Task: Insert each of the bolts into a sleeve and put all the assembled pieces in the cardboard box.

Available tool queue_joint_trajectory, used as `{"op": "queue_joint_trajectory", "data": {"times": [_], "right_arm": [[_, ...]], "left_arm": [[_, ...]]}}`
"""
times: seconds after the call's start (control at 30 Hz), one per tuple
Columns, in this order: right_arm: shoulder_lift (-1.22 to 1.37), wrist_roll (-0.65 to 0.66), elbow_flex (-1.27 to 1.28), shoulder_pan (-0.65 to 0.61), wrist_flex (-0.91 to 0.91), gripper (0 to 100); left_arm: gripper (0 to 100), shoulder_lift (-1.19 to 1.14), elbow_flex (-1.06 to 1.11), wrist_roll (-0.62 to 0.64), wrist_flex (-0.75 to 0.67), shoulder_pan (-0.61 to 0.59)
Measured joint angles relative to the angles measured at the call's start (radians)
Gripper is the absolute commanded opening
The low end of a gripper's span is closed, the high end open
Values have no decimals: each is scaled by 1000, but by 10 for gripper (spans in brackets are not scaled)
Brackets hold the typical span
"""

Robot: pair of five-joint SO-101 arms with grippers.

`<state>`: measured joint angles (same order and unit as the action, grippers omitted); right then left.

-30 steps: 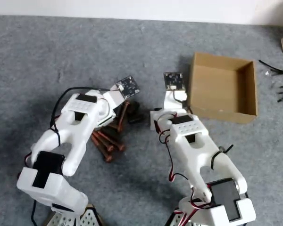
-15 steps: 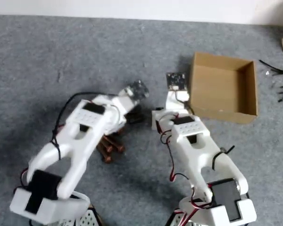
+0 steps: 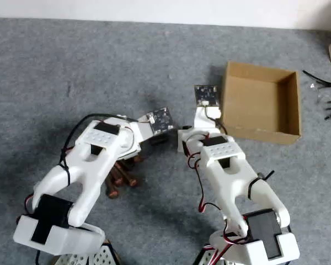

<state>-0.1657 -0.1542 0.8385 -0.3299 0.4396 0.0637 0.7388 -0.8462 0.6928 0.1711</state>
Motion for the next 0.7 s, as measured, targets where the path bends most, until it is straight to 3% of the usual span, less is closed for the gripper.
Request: {"op": "queue_joint_trajectory", "data": {"times": [0.37,0.7], "right_arm": [[0,3,0,0,0,4],[0,3,0,0,0,4]], "left_arm": [[158,157,15,91,21,-14],[158,213,17,-114,213,9]]}}
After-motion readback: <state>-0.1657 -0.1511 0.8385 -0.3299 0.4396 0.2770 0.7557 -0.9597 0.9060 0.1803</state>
